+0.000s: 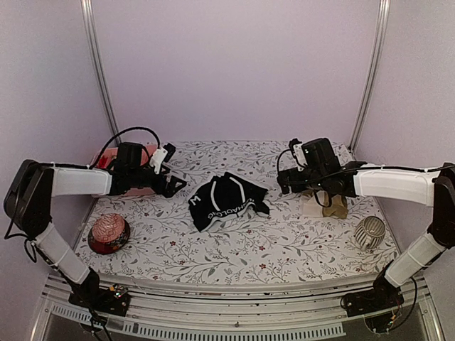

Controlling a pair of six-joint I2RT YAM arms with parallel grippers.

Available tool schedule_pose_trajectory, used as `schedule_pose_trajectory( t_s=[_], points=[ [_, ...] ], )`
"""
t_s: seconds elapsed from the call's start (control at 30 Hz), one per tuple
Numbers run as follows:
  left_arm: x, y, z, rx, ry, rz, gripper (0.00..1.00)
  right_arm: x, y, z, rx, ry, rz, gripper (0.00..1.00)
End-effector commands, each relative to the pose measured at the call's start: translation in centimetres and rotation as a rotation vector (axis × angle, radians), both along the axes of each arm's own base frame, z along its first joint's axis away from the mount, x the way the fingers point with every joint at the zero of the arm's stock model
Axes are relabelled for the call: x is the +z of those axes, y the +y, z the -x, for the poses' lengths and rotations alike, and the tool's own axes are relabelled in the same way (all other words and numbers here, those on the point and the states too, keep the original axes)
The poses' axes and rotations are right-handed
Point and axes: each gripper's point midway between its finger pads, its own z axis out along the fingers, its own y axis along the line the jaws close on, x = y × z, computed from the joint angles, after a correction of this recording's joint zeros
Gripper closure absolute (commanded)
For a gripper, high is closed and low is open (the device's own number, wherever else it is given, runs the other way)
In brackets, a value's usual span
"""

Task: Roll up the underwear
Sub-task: Move the underwear to the center of the board.

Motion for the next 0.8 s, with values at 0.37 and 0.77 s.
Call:
schedule_pose_trajectory(
  t_s=[0.37, 0.77],
  points=[
    [-8.0, -2.4, -1.4, 0.092, 0.063, -0.452, 0.01, -4.2, 1.3, -0.5, 0.021, 0.080, 0.083, 0.01],
    [-10.9, -1.2, -1.9, 0.129, 0.071, -0.646, 0.01, -10.7, 4.0, -2.2, 0.052, 0.227, 0.222, 0.01]
  ],
)
